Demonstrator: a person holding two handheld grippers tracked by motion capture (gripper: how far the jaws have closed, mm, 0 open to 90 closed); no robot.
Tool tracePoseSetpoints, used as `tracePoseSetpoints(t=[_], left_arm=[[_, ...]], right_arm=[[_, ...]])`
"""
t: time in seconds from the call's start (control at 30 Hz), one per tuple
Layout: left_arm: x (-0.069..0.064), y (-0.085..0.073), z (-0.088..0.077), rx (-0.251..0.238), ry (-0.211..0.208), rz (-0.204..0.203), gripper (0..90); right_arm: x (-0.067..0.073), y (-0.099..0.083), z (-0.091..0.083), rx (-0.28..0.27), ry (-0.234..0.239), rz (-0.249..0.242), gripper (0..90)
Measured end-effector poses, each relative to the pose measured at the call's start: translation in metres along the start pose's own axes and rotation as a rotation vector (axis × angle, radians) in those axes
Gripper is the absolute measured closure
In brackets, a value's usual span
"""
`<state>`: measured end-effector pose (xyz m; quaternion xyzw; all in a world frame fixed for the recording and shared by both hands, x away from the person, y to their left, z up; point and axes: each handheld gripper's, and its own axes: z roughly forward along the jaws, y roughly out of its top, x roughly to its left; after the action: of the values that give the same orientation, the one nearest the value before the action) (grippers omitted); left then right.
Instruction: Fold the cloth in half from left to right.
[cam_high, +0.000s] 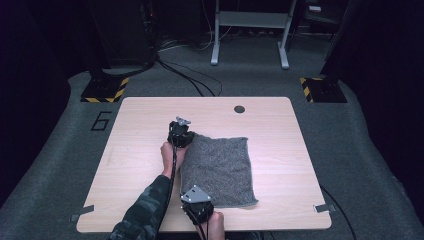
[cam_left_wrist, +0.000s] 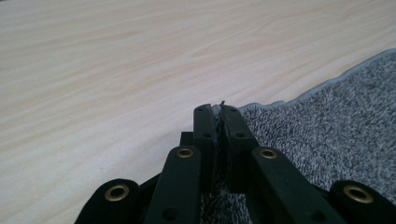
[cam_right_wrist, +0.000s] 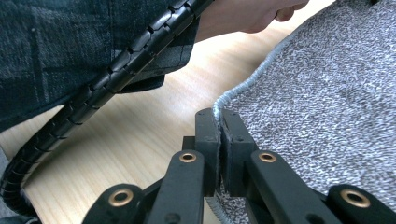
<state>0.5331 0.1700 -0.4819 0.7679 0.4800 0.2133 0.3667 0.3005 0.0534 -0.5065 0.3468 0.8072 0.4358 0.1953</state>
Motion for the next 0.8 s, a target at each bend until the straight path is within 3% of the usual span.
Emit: tracePoseSetpoints(t=[0.1,0.27,0.37,0.4,0.63,0.8], left_arm=[[0.003,0.008,-0.006,-0.001,0.012,0.007,85.6],[0.009,0.026,-0.022,-0.017,0.05,0.026,85.6],[0.011,0.032,-0.027,-0.013,0.05,0.025,85.6],[0.01,0.039,-0.031,-0.012,0.066,0.051,85.6],[-0.003,0.051,-0.025,0.001,0.051,0.08,85.6],[-0.011,0.052,-0.016,-0.006,0.044,0.076,85.5]], right_arm=[[0.0,0.004,-0.003,-0.019,0.0,-0.002,87.3],[0.002,0.02,-0.013,-0.096,-0.007,-0.001,87.3],[0.002,0.026,-0.018,-0.12,-0.009,0.006,87.3],[0.001,0.027,-0.02,-0.13,-0.015,0.01,87.3],[-0.006,0.022,-0.028,-0.138,-0.043,0.031,87.1],[-0.016,0.017,-0.036,-0.135,-0.068,0.049,87.1]])
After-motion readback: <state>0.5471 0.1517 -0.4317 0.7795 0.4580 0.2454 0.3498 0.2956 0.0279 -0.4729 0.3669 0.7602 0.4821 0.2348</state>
